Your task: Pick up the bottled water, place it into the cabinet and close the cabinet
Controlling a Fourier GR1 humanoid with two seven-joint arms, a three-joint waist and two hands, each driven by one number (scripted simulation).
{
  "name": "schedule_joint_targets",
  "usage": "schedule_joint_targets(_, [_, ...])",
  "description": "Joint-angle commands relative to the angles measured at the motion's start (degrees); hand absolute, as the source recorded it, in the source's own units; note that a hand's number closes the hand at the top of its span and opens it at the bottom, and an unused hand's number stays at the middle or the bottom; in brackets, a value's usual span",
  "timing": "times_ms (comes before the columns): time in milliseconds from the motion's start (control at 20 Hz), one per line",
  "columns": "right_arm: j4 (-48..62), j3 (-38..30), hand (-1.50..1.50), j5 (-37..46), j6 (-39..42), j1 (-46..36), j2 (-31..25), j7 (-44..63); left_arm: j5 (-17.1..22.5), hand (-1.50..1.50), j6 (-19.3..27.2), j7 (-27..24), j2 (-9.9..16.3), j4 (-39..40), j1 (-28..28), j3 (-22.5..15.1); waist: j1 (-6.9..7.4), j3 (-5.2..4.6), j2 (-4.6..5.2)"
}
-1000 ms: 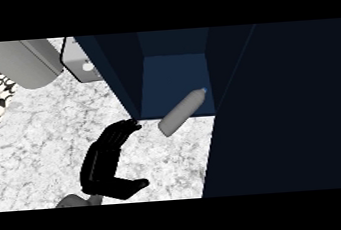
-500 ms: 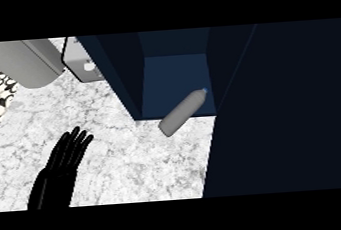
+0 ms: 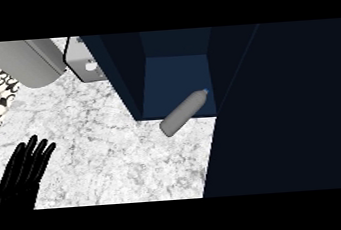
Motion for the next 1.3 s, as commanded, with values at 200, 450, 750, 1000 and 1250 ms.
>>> schedule_joint_targets(200, [-5.13,13.76,1.50,16.67,-11.52,-13.87,2.89,4.79,3.03,-1.50,-1.26,1.77,4.22,-4.98,3.85,3.49,0.21,-0.11,-0.30])
schedule_joint_targets(450, [2.88,24.61,1.50,24.73,-21.26,-24.31,11.32,6.76,4.25,-1.50,-2.28,3.37,7.79,-9.34,6.26,5.54,0.87,-0.03,-0.38])
schedule_joint_targets(750, [18.04,33.10,1.50,32.53,-37.34,-39.31,21.14,7.35,4.97,-1.50,-5.83,1.63,8.24,-7.59,7.23,7.75,1.60,-0.02,0.36])
schedule_joint_targets(1000, [26.95,31.84,1.50,22.51,-50.25,-51.23,21.33,5.18,7.13,-1.50,-4.47,5.34,9.49,-13.83,8.25,9.59,2.13,0.20,0.83])
schedule_joint_targets(1250, [36.52,26.36,1.50,10.71,-49.58,-59.08,21.39,-1.24,10.78,-1.50,-5.63,7.57,12.01,-15.90,10.56,15.53,2.03,0.28,1.16])
